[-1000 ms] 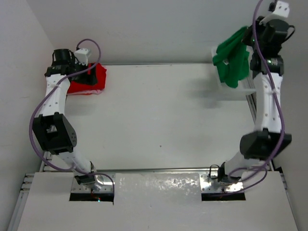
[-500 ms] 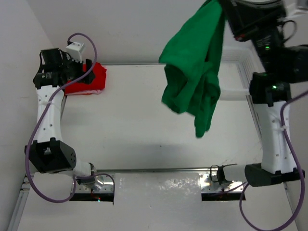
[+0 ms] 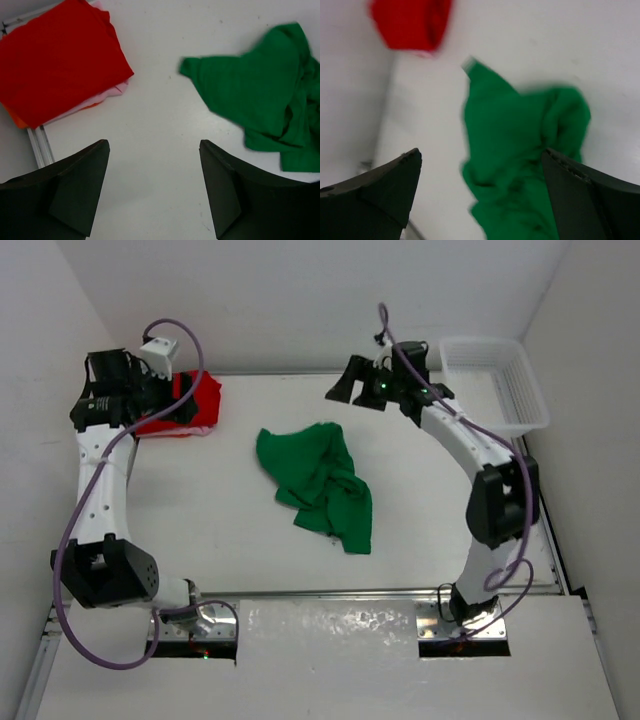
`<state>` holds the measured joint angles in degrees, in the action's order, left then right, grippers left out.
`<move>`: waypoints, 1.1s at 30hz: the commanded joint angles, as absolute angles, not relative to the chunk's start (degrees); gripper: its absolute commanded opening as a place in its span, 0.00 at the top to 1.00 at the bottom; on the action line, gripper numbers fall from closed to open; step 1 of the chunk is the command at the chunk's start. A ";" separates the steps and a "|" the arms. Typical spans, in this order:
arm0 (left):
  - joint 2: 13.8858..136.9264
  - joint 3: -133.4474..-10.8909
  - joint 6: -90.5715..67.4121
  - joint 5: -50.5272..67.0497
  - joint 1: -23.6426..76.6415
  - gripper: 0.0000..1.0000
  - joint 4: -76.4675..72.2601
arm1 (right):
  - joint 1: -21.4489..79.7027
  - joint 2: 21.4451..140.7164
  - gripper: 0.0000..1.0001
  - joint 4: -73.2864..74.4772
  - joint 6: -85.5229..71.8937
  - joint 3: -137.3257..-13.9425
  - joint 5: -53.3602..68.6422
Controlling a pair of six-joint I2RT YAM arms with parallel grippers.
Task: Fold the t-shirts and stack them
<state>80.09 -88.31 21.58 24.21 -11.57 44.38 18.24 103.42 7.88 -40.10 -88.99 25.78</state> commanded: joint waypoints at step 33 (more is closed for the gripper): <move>138.25 -118.13 14.85 15.90 5.89 0.04 37.71 | 34.54 107.57 0.35 16.70 -29.36 -63.90 -3.08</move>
